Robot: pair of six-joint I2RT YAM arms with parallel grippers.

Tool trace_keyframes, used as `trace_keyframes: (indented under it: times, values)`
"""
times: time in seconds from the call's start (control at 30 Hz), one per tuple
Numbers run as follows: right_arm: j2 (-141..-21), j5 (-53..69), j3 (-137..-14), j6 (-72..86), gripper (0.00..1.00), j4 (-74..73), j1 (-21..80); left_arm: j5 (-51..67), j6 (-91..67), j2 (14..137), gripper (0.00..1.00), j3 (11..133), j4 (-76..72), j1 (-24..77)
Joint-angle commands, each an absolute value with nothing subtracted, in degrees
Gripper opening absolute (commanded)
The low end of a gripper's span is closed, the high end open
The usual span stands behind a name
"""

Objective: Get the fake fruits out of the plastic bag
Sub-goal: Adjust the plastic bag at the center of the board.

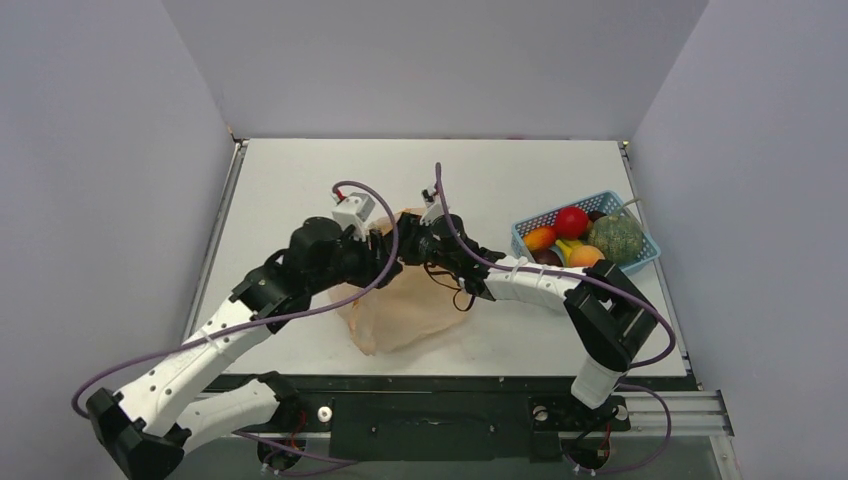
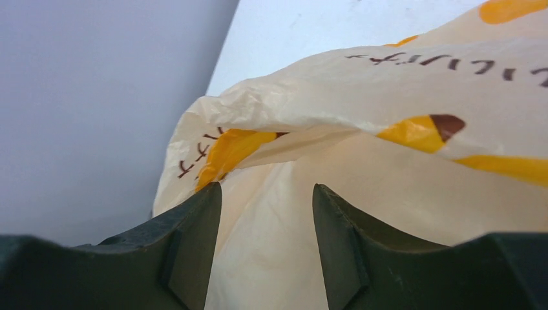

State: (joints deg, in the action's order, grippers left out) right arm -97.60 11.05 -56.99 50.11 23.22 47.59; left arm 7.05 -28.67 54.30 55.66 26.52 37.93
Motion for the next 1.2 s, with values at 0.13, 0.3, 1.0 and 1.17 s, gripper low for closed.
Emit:
trace_keyframes:
  times: [0.13, 0.3, 1.0, 1.17]
  values:
    - [-96.7, 14.3, -54.5, 56.5, 0.50, 32.9, 46.3, -21.0, -31.6, 59.4, 0.42, 56.9, 35.5, 45.5]
    - [-96.9, 14.0, -53.7, 54.4, 0.50, 31.1, 45.3, -21.2, -35.7, 56.4, 0.53, 54.8, 36.1, 45.5]
    - [-96.4, 7.7, -57.1, 38.7, 0.50, 15.6, 44.6, -11.6, -22.6, 68.8, 0.85, 62.7, 43.2, 36.5]
    - [-97.8, 6.7, -59.2, 38.6, 0.50, 14.4, 44.2, -7.4, -23.1, 72.4, 0.70, 59.9, 39.2, 36.9]
